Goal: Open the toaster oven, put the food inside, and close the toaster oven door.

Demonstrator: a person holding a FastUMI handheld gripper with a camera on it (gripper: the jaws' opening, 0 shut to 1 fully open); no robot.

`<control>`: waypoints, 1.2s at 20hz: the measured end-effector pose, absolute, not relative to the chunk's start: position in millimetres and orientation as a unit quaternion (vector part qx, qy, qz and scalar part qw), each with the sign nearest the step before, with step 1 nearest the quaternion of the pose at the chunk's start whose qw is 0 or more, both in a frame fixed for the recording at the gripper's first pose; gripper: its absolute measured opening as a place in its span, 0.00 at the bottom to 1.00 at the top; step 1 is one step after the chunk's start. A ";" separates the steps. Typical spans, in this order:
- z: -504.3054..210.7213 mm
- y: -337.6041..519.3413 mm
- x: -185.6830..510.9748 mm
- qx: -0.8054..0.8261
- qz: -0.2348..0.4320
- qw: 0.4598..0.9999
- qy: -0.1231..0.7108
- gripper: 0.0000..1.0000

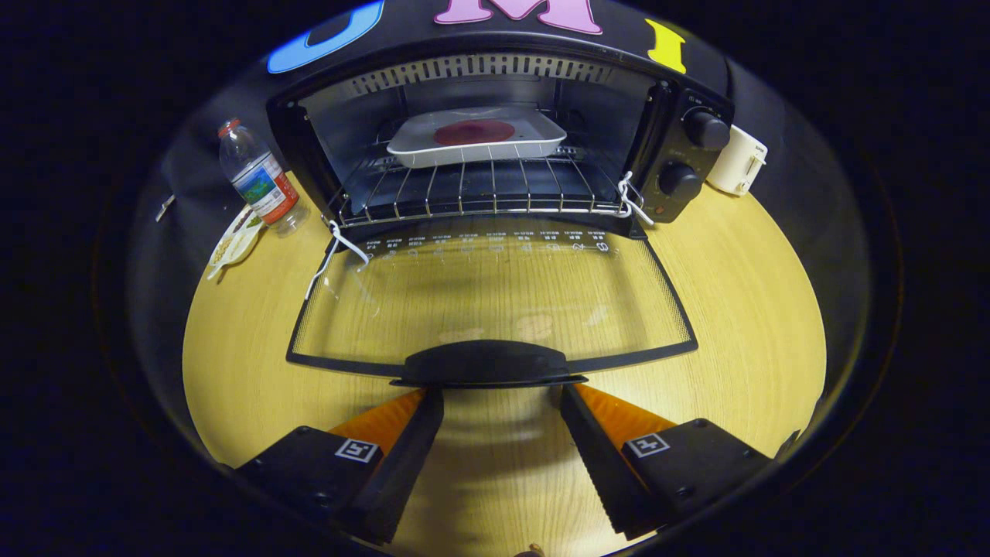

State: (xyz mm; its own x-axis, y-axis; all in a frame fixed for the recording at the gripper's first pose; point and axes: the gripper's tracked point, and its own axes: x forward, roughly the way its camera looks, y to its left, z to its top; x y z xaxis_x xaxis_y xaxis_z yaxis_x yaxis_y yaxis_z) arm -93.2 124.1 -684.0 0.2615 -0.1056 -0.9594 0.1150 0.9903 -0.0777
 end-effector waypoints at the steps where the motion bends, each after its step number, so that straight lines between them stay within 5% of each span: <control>1: -685.7 124.2 -92.7 0.003 -0.069 0.796 0.601 1.00; 24: -546.4 127.5 -54.3 0.039 -0.007 0.904 0.426 1.00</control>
State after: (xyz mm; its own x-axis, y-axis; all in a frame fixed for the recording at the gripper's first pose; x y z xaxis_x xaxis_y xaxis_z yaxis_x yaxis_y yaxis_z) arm -54.3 127.5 -546.4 0.6362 0.0214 -0.7713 0.0457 0.9968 0.0654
